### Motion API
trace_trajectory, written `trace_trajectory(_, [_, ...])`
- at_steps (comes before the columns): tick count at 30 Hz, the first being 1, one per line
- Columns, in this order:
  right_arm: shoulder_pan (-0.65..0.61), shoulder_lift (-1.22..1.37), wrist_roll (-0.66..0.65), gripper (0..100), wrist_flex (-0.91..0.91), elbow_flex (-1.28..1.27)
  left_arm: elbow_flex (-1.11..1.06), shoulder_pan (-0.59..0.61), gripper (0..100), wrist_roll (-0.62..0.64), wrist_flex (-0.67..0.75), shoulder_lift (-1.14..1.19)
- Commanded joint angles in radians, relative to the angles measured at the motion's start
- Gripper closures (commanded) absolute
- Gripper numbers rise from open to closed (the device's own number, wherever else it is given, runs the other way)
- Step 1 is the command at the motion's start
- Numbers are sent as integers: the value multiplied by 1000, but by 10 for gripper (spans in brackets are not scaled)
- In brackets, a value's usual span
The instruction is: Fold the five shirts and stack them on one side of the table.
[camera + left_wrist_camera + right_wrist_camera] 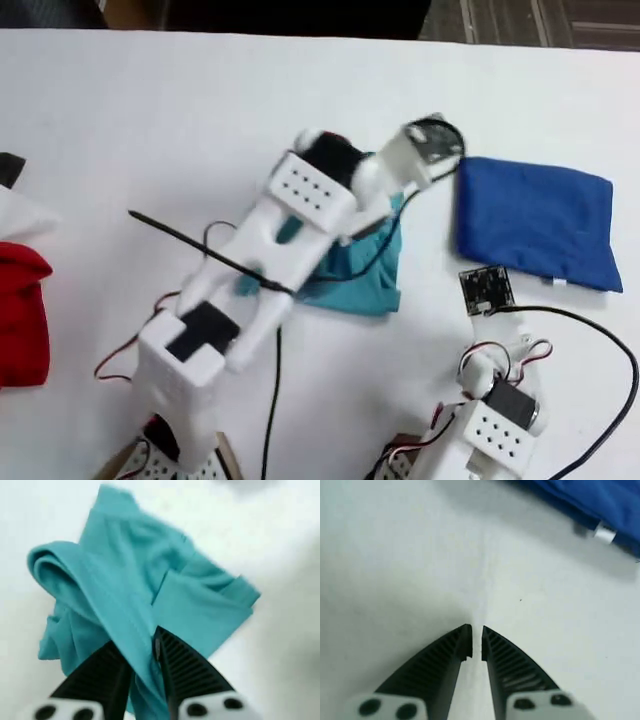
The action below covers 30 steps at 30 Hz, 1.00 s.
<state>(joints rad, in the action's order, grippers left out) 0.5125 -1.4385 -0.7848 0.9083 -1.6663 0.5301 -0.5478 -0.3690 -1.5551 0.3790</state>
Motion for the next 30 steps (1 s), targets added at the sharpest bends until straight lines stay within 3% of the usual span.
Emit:
trace_trajectory(1, [5,-36,8,947,15,6,71,-34,974,8,43,57])
trace_trajectory(8, [5,-39,8,947,15,5,312,-31,974,9,28,270])
trace_trajectory(22, [4,-39,8,947,15,5,727,-38,967,2,-147,543])
trace_trajectory(24, [4,-39,8,947,15,5,763,-32,927,-8,-181,543])
trace_trajectory(28, [4,-38,8,947,15,5,871,25,757,-48,-229,491])
trace_trajectory(30, [4,-38,8,947,15,5,917,83,727,-46,-227,431])
